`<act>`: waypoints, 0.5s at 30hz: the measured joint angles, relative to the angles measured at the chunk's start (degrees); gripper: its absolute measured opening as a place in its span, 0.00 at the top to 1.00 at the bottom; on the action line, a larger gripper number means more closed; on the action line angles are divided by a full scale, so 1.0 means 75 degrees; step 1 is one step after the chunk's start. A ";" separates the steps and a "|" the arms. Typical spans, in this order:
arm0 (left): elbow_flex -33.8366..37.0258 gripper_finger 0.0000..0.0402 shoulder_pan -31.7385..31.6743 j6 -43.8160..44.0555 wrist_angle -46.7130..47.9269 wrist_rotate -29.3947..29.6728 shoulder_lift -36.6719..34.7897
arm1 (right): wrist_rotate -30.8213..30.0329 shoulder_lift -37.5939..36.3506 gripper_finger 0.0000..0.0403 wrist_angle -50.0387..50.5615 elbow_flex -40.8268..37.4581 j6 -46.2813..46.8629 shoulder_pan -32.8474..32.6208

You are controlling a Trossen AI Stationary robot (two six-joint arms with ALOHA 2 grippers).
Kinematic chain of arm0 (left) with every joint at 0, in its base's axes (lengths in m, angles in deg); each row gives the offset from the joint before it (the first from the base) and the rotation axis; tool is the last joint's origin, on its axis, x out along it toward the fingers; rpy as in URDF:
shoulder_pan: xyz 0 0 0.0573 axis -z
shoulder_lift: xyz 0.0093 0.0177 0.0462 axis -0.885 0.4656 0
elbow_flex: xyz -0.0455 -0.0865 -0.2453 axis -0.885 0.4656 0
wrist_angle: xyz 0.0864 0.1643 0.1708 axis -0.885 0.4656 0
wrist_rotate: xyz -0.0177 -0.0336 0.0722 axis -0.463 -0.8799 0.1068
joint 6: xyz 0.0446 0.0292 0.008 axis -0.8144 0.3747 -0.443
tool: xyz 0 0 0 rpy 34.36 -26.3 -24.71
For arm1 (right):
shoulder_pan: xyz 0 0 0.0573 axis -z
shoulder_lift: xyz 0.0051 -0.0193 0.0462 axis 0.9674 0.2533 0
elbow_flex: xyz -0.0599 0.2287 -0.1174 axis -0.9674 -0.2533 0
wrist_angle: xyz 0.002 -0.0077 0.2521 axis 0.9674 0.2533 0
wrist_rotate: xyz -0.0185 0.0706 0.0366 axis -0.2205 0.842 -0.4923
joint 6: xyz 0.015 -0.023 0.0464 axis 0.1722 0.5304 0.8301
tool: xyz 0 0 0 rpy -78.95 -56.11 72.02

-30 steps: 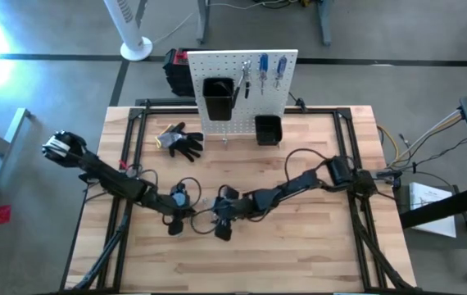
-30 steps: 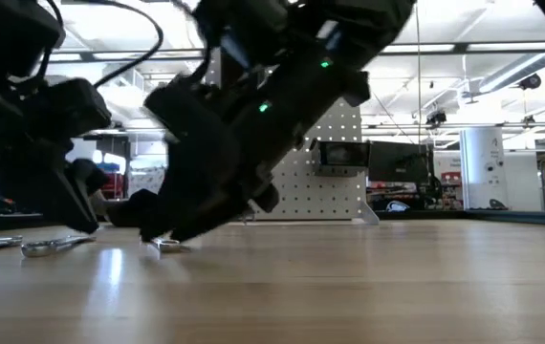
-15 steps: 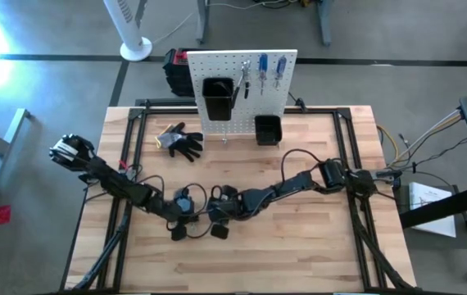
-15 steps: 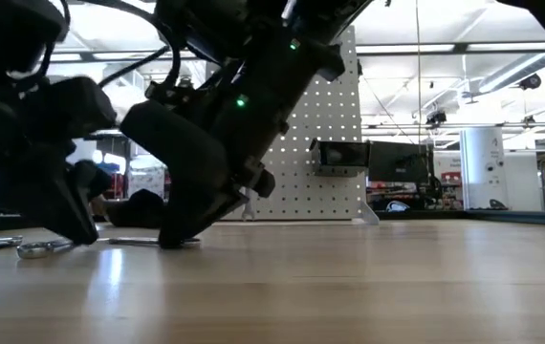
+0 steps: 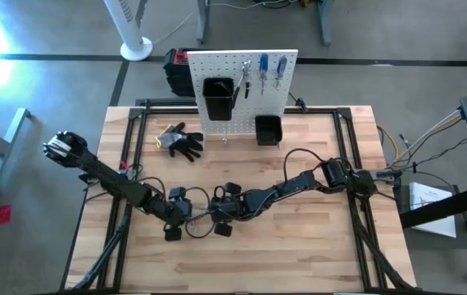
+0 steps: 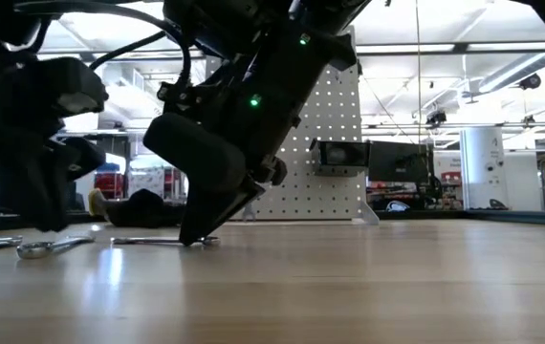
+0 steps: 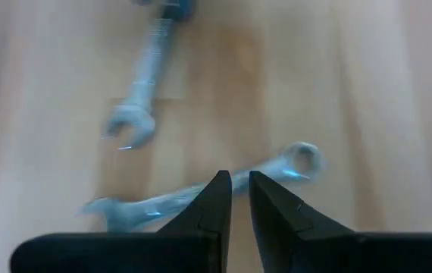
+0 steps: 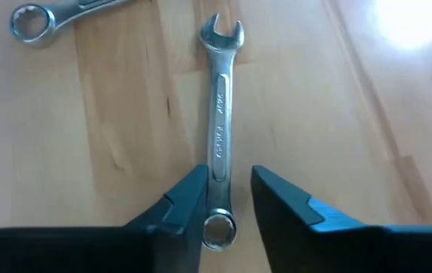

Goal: Hang tools onto peg board
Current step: Hang the wrench on the peg board

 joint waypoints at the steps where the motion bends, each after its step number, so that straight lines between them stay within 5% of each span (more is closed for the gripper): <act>1: -0.0079 0.90 0.0017 -0.0184 0.0089 -0.0224 -0.0002 | 0.0014 -0.0014 0.73 0.0028 -0.0001 -0.0024 0.0006; 8: -0.0816 0.88 0.0037 -0.1540 0.0990 -0.0414 0.0020 | 0.0073 -0.0254 0.54 0.0449 -0.0020 -0.0442 0.0025; 15: -0.1127 0.73 0.0063 -0.3579 0.1248 -0.0562 0.0589 | -0.0042 -0.0941 0.41 0.0574 -0.0460 -0.1146 -0.0019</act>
